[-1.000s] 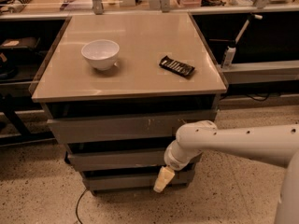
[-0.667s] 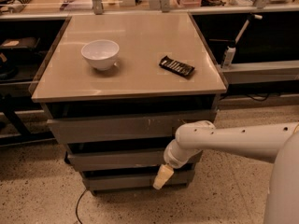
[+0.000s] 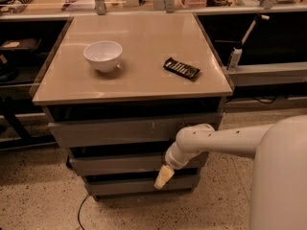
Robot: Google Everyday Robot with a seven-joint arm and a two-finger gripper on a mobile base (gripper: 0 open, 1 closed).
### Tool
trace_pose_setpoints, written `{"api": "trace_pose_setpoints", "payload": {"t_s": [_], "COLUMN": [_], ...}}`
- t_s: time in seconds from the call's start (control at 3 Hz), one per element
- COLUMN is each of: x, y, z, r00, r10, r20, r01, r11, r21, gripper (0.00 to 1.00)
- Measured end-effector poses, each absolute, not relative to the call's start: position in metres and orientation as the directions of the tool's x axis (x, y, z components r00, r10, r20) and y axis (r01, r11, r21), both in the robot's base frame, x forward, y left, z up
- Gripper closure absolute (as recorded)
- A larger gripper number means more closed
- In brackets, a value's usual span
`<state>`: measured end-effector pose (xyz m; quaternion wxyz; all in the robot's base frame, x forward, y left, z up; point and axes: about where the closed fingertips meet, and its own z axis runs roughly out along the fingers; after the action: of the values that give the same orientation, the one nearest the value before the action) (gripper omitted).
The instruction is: Open middle drawer
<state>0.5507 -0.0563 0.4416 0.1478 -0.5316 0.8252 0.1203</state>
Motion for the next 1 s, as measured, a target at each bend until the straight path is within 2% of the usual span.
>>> {"api": "trace_pose_setpoints", "payload": {"t_s": [1.0], "x": [0.532], "y": [-0.042], "z": [0.421], "r00": [-0.375], "r10": [-0.862], "r20": [-0.342], "r01": [-0.925], "r11": [0.370], "r21": [0.081], "gripper": [0.00]}}
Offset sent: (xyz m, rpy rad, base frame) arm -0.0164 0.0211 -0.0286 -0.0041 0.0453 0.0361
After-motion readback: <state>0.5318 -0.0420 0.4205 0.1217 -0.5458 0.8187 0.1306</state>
